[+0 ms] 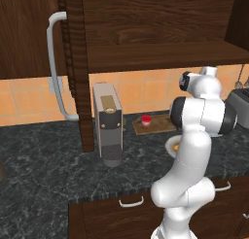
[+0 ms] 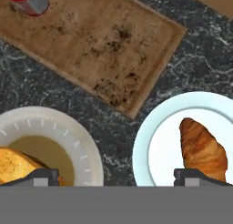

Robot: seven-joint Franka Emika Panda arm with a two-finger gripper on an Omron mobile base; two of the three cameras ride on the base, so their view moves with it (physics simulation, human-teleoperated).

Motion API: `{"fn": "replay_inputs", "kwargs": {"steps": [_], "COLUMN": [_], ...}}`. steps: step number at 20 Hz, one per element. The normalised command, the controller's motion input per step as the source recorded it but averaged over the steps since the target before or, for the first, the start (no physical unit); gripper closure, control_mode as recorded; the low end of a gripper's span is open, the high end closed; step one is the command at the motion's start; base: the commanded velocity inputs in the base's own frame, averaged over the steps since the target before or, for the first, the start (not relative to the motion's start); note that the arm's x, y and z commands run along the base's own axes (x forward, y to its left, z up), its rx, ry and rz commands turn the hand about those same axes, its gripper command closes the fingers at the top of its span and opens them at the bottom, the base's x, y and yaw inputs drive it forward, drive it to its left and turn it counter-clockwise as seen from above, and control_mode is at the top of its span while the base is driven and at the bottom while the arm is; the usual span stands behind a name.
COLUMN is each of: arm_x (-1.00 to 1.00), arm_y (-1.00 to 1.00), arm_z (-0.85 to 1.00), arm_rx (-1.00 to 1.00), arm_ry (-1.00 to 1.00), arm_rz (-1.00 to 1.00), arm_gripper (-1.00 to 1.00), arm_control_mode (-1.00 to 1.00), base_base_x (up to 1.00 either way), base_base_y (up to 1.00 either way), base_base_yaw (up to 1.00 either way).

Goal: From the different types of pastries on the counter, select a croissant and place it on the cutting board. Then retrieve a jar of jam from the cabinet and place it alongside the croissant on the cutting board.

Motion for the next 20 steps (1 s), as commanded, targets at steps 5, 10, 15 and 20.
{"fn": "replay_inputs", "kwargs": {"steps": [5, 10, 15, 20], "arm_x": [0.01, 0.02, 0.07, 0.0], "arm_y": [-0.44, -0.38, -0.1, -0.27], "arm_z": [-0.02, -0.08, -0.14, -0.34], "arm_rx": [-0.05, -0.05, -0.05, -0.04], "arm_ry": [0.05, 0.14, 0.14, 0.02], "arm_rz": [0.17, 0.17, 0.08, 0.05], "arm_gripper": [-1.0, -1.0, -1.0, -1.0], "arm_control_mode": [-1.0, -1.0, -1.0, -1.0], "base_base_x": [0.0, 0.0, 0.0, 0.0], "base_base_y": [0.0, 0.0, 0.0, 0.0], "base_base_yaw": [0.0, 0.0, 0.0, 0.0]}}
